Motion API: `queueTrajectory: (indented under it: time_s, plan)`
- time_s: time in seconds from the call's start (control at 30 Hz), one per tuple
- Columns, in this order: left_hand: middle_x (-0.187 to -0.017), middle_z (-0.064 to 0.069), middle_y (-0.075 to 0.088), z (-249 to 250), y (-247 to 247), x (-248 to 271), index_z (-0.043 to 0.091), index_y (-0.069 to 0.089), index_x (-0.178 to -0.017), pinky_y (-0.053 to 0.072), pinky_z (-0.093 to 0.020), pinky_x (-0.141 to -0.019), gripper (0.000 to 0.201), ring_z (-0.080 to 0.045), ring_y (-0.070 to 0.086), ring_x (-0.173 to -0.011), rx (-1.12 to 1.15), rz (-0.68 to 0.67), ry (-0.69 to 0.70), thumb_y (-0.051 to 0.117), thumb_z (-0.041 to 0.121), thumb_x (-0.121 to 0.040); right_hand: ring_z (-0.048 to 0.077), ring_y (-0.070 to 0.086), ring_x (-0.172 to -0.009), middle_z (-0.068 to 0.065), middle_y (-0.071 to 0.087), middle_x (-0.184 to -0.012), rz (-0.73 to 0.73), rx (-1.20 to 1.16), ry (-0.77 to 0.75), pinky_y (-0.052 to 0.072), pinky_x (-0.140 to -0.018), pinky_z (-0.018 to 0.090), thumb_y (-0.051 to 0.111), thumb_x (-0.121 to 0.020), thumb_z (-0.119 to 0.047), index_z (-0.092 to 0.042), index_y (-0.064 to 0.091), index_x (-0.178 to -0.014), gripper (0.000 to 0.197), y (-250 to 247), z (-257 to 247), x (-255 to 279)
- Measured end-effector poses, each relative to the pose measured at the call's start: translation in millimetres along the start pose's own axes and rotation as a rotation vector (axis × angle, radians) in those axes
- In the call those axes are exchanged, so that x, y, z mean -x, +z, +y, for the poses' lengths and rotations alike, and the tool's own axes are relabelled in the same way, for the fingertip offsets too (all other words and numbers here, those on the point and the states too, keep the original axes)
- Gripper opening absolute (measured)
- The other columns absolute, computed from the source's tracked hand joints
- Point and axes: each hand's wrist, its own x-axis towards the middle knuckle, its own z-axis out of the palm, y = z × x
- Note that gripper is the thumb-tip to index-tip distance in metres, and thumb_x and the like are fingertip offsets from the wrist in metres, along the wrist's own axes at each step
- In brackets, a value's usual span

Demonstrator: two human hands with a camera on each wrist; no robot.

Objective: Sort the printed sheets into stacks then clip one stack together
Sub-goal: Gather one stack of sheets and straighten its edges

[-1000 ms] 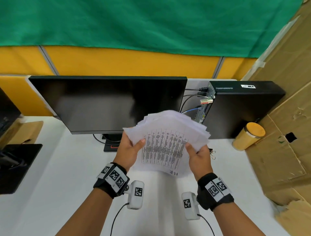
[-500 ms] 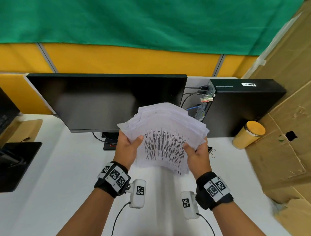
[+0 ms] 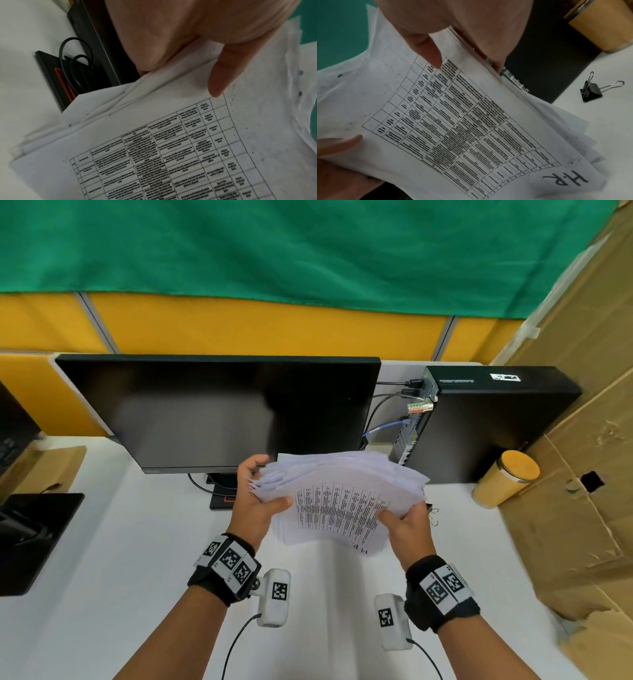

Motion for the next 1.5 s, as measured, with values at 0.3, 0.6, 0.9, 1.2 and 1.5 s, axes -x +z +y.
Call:
queueTrajectory:
  time_s: [0.3, 0.6, 0.9, 1.2, 1.5]
  plan:
    - [-0.108, -0.008, 0.053, 0.6, -5.5, -19.4, 0.004, 0.037, -0.122, 0.052, -0.02, -0.061, 0.075, -0.017, 0.056, -0.092, -0.075, -0.015, -0.054, 0.046, -0.032, -0.057, 0.021, 0.058, -0.117, 0.009, 0.059, -0.124, -0.064, -0.037, 0.009, 0.054, -0.086, 0.031, 0.057, -0.064, 0.001, -0.029, 0.044, -0.125, 0.07, 1.7, -5.3, -6.7]
    - [-0.121, -0.003, 0.056, 0.5, 6.2, -18.1, 0.026, 0.041, -0.119, 0.053, -0.032, -0.09, 0.07, -0.015, 0.058, -0.11, -0.079, -0.091, -0.092, 0.057, -0.026, -0.075, 0.026, 0.062, -0.114, 0.007, 0.065, -0.121, -0.032, 0.009, 0.069, 0.056, -0.085, 0.039, 0.068, -0.072, -0.007, -0.023, 0.044, -0.132, 0.066, 6.9, 0.1, -11.5]
    - [-0.12, -0.015, 0.066, 12.4, 17.8, -2.3, 0.0, 0.05, -0.126, 0.054, -0.033, -0.092, 0.042, -0.024, 0.066, -0.11, -0.013, 0.028, 0.007, 0.062, -0.007, -0.086, 0.02, 0.07, -0.104, 0.001, 0.074, -0.109, 0.131, -0.093, 0.015, 0.059, -0.086, 0.036, 0.067, -0.089, -0.005, -0.018, 0.064, -0.118, 0.032, 5.9, -13.5, -4.9]
    - [-0.114, -0.001, 0.055, 5.3, 6.6, 4.6, 0.025, 0.046, -0.113, 0.054, -0.025, -0.079, 0.068, -0.017, 0.057, -0.104, 0.045, -0.029, -0.013, 0.061, -0.01, -0.058, 0.011, 0.058, -0.112, -0.003, 0.061, -0.117, 0.027, -0.04, 0.002, 0.055, -0.069, 0.016, 0.054, -0.084, 0.018, -0.033, 0.043, -0.12, 0.064, 2.7, -7.4, 9.7]
    - [-0.107, -0.005, 0.066, 53.3, 32.4, 12.6, 0.013, 0.062, -0.112, 0.057, -0.035, -0.083, 0.037, -0.023, 0.066, -0.096, -0.18, -0.003, 0.286, 0.075, 0.024, -0.08, 0.015, 0.066, -0.099, -0.004, 0.06, -0.112, 0.085, -0.079, -0.279, 0.059, -0.07, 0.025, 0.068, -0.087, -0.009, -0.026, 0.055, -0.113, 0.034, 11.6, -54.9, 12.2]
